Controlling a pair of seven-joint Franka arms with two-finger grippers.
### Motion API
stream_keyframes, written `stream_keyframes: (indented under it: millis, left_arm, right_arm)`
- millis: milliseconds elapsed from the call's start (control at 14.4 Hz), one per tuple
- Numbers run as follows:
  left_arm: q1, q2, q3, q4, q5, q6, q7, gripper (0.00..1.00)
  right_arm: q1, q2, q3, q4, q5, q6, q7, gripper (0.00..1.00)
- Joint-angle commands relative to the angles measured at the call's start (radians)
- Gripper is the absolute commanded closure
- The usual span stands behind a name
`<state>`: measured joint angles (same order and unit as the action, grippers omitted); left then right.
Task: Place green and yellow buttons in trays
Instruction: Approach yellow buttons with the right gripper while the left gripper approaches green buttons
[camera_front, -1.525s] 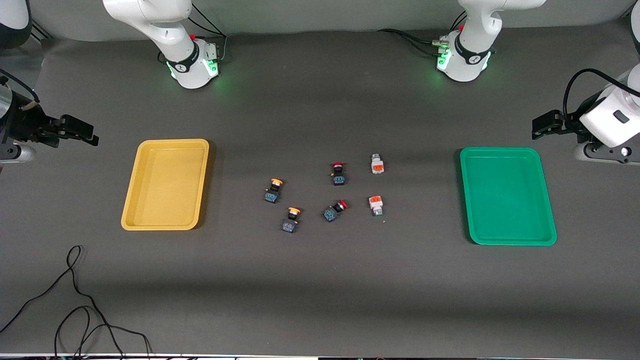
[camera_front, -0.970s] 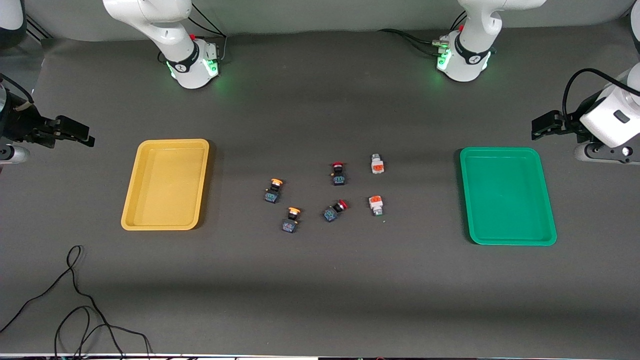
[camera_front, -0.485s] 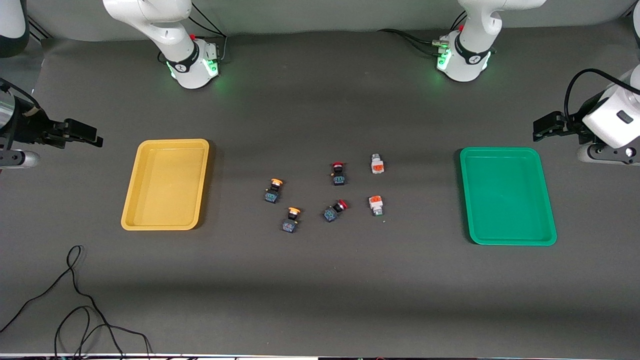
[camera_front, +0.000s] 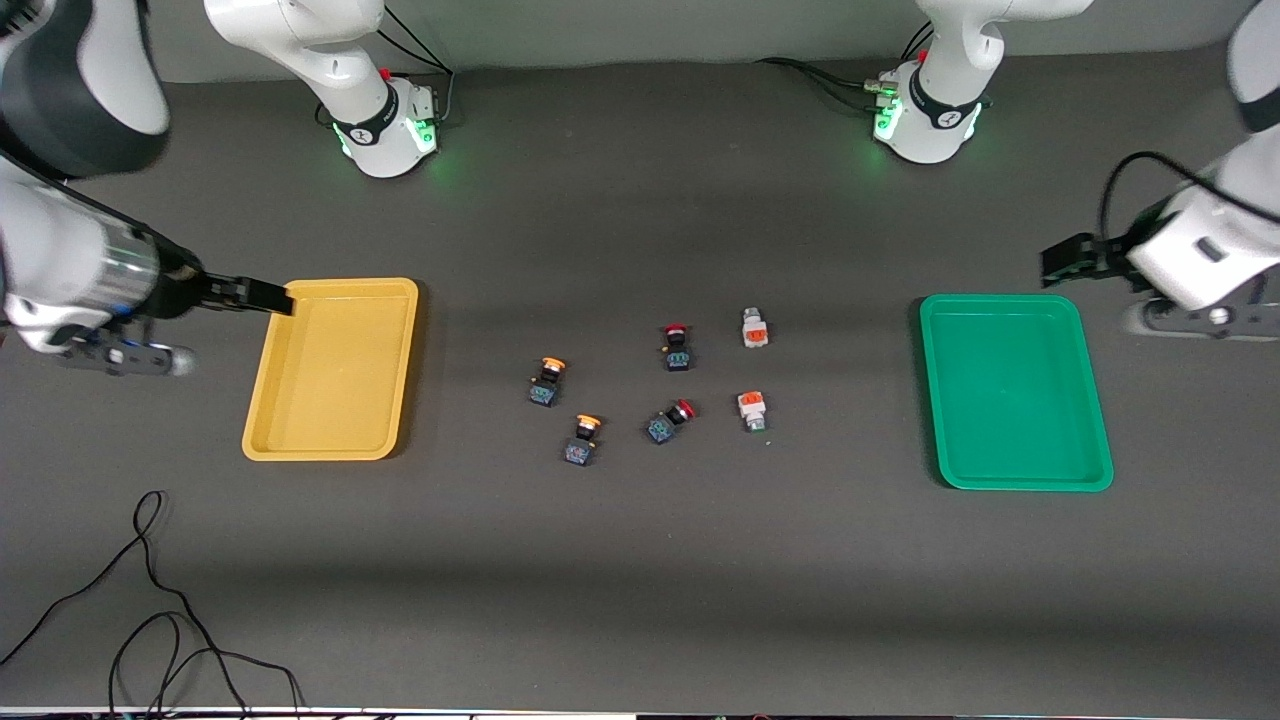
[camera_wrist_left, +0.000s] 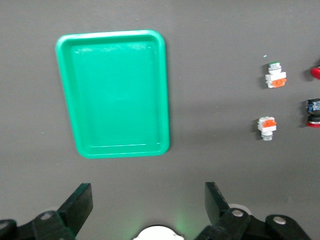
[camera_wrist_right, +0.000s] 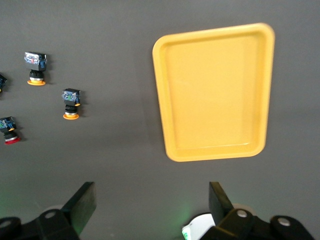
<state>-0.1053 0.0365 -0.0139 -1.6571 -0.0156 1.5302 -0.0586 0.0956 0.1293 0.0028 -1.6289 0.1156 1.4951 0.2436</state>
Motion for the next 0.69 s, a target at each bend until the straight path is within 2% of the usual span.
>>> stream_keyframes:
  millis: [0,277,624]
  left_arm:
    - [-0.059,-0.020,-0.041,-0.111,-0.018,0.105,-0.143,0.00]
    - [-0.180,-0.024,-0.107,-0.210,-0.017,0.247,-0.398,0.00]
    - [-0.384,-0.017,-0.110,-0.289,-0.017,0.410,-0.639,0.00]
  right_arm:
    - [0.051,0.122,-0.004,0.092,0.042,-0.015,0.107,0.00]
    - [0.098,0.255,-0.004,0.101,0.097,0.022,0.193,0.00]
    - [0.219,0.410,-0.004,0.098,0.128,0.206,0.324,0.00]
